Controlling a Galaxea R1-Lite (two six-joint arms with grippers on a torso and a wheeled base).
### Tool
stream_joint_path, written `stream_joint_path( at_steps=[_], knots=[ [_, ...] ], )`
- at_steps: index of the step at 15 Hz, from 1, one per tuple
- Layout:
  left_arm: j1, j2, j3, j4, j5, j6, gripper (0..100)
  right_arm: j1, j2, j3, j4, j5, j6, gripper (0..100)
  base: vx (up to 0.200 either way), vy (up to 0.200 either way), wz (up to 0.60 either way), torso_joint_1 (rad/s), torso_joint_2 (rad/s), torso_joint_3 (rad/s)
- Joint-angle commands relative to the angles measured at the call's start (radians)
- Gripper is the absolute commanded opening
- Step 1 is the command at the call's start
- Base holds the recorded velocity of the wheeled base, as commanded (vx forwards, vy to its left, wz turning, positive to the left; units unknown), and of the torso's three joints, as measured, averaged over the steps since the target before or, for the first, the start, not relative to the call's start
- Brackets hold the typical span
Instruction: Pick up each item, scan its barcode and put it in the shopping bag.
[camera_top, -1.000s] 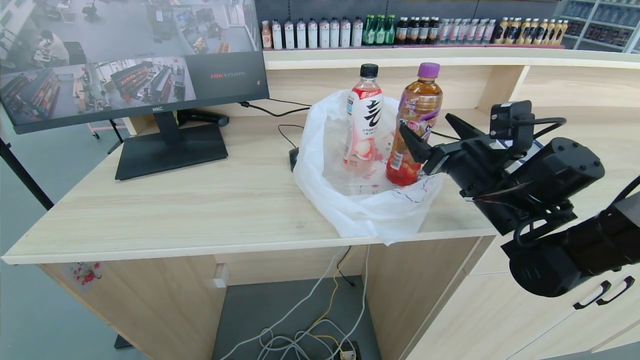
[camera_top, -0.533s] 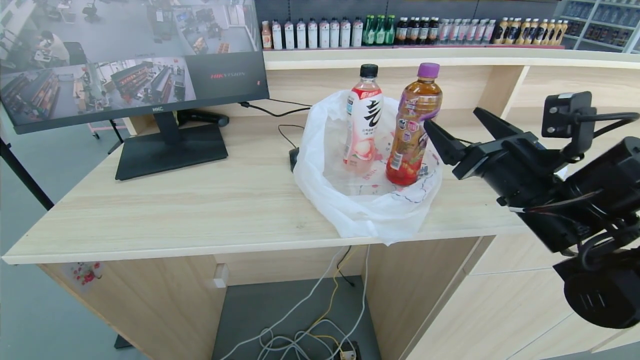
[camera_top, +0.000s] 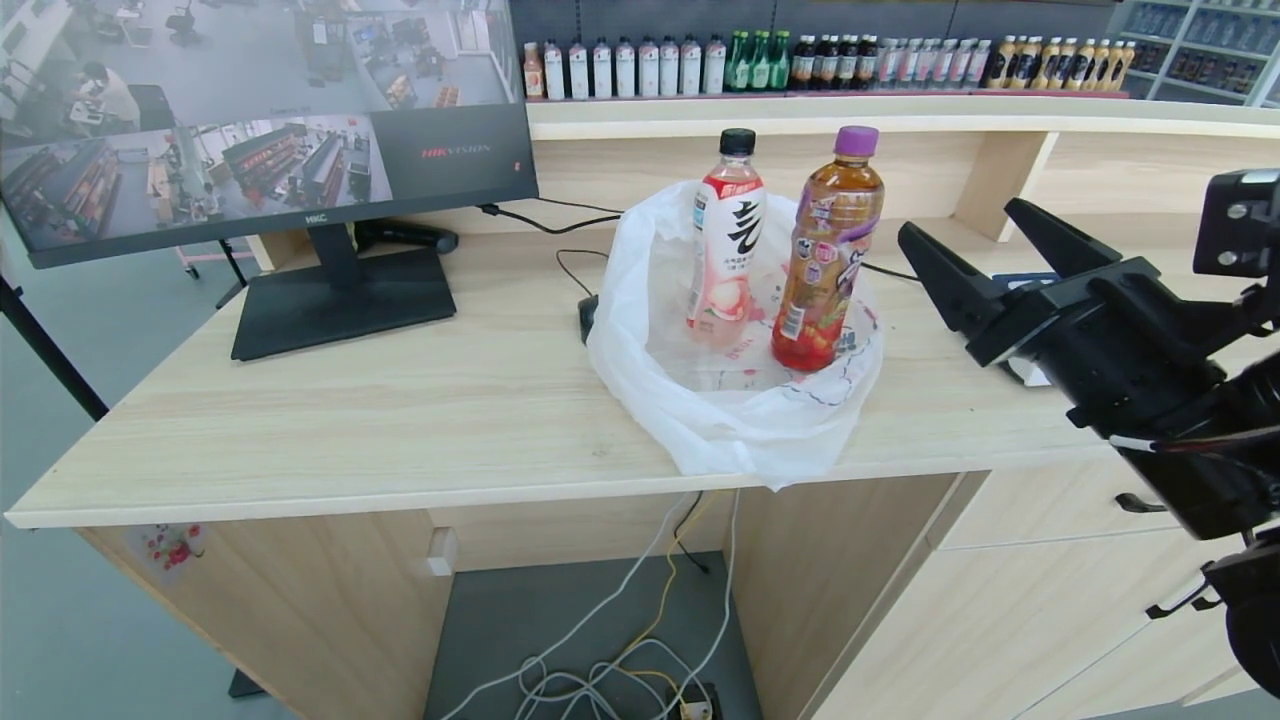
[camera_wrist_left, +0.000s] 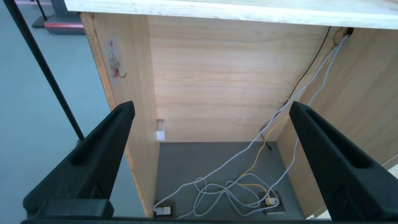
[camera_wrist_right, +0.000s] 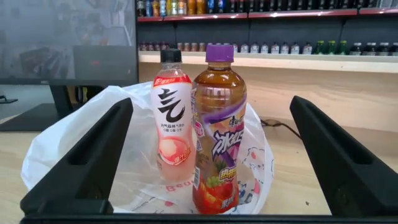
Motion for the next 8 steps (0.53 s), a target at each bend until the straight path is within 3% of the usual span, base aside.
stream_joint_path(
  at_steps=[1, 7, 8],
  knots=[
    [0.000, 0.000, 0.000, 0.000, 0.000, -0.001, 100, 0.000, -0.011, 0.005, -0.001, 0.000, 0.000, 100, -0.200, 0.000, 0.00, 0.012, 0.00, 0.012],
    [0.000, 0.000, 0.000, 0.000, 0.000, -0.002, 100, 0.000, 0.002, 0.001, -0.001, 0.002, -0.003, 100, 0.000, 0.000, 0.00, 0.000, 0.00, 0.000],
    [0.002, 0.000, 0.000, 0.000, 0.002, -0.008, 100, 0.000, 0.002, 0.001, -0.001, 0.000, -0.003, 100, 0.000, -0.200, 0.00, 0.022, 0.00, 0.002]
  ],
)
